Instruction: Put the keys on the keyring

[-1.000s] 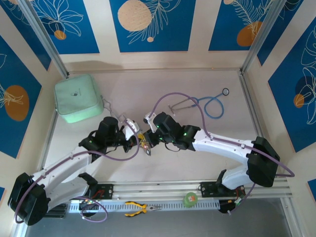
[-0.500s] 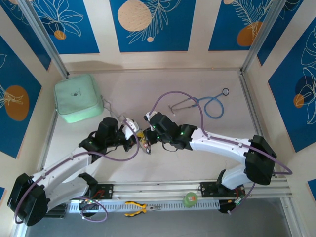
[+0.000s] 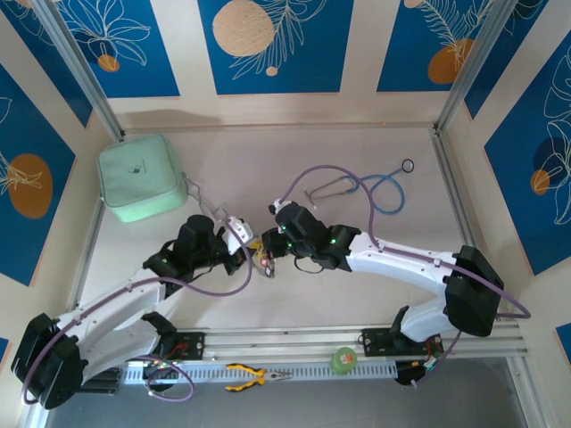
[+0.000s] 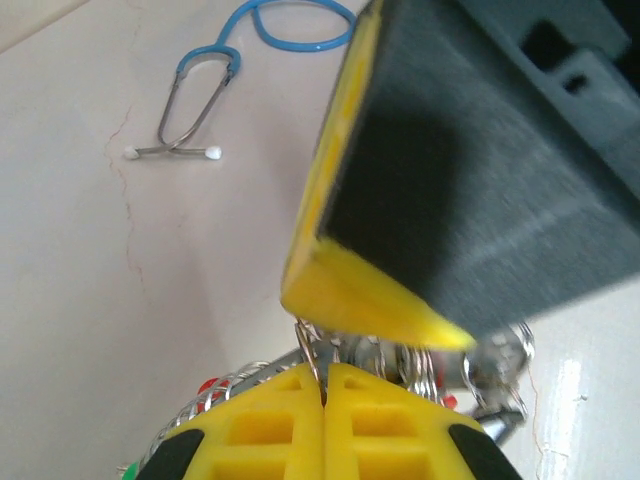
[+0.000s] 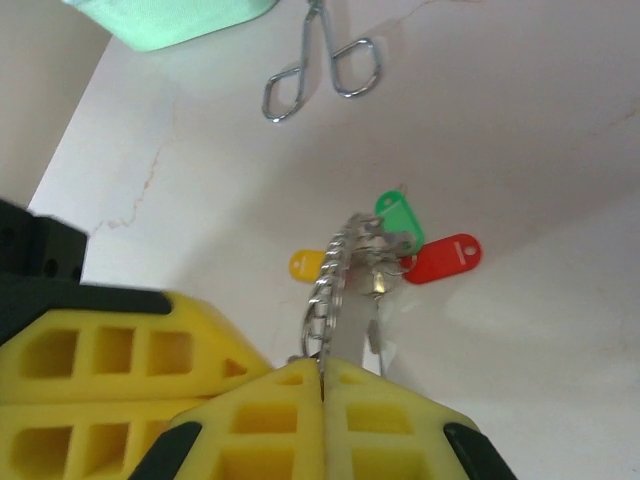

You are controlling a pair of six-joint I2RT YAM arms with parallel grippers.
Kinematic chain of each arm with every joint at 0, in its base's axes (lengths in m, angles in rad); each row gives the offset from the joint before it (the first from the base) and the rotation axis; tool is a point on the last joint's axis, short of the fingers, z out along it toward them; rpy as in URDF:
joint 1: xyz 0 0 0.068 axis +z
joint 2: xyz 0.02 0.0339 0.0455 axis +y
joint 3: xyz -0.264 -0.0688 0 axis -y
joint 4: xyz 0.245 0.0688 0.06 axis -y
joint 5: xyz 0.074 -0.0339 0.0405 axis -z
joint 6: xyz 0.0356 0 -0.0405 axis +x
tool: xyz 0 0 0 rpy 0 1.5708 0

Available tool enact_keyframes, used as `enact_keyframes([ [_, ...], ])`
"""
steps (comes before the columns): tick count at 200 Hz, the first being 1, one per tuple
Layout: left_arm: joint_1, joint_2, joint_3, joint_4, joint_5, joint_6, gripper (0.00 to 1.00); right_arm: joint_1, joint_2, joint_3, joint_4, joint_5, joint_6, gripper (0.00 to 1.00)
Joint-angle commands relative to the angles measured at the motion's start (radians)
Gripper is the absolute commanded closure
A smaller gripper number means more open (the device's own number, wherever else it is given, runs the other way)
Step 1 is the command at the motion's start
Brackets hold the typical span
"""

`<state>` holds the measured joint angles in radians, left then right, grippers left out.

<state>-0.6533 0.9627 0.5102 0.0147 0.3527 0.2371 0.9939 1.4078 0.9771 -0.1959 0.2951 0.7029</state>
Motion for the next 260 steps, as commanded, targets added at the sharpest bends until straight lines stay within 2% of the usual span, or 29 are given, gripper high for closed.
enact_keyframes([
  [1, -0.032, -0.034, -0.023, -0.010, 0.034, 0.040, 1.00, -0.047, 0.011, -0.058, -0.056, 0.046, 0.067, 1.00],
  [62, -0.041, -0.057, -0.047, 0.042, 0.028, 0.052, 1.00, -0.053, 0.022, -0.083, -0.022, -0.005, 0.091, 1.00],
  [77, -0.041, -0.068, -0.057, 0.065, 0.030, 0.054, 1.00, -0.059, 0.023, -0.086, -0.010, -0.059, 0.061, 1.00],
  [101, -0.042, -0.079, -0.070, 0.103, 0.033, 0.059, 1.00, -0.078, 0.038, -0.071, -0.002, -0.215, -0.045, 1.00],
  [128, -0.043, -0.089, -0.085, 0.140, 0.060, 0.058, 1.00, -0.107, 0.023, -0.076, -0.025, -0.331, -0.168, 0.67],
  [139, -0.043, -0.097, -0.097, 0.161, 0.070, 0.054, 1.00, -0.130, -0.014, -0.092, -0.023, -0.372, -0.215, 0.58],
  [151, -0.041, -0.106, -0.109, 0.185, 0.074, 0.048, 1.00, -0.177, -0.062, -0.102, -0.027, -0.442, -0.287, 0.54],
  [170, -0.042, -0.122, -0.138, 0.240, 0.103, 0.029, 1.00, -0.267, -0.148, -0.109, -0.037, -0.570, -0.411, 0.40],
  [191, -0.040, -0.137, -0.173, 0.308, 0.147, 0.011, 1.00, -0.339, -0.207, -0.111, -0.041, -0.699, -0.567, 0.40],
  [218, -0.041, -0.132, -0.209, 0.413, 0.192, -0.014, 1.00, -0.336, -0.228, -0.147, -0.033, -0.788, -0.882, 0.45],
  [233, -0.042, -0.124, -0.216, 0.443, 0.210, -0.032, 1.00, -0.308, -0.228, -0.178, -0.005, -0.795, -1.039, 0.47],
  [252, -0.040, -0.124, -0.206, 0.416, 0.177, -0.044, 1.00, -0.283, -0.213, -0.172, 0.000, -0.810, -1.069, 0.48],
  [260, -0.040, -0.124, -0.195, 0.393, 0.143, -0.064, 1.00, -0.265, -0.211, -0.167, 0.000, -0.777, -1.052, 0.49],
])
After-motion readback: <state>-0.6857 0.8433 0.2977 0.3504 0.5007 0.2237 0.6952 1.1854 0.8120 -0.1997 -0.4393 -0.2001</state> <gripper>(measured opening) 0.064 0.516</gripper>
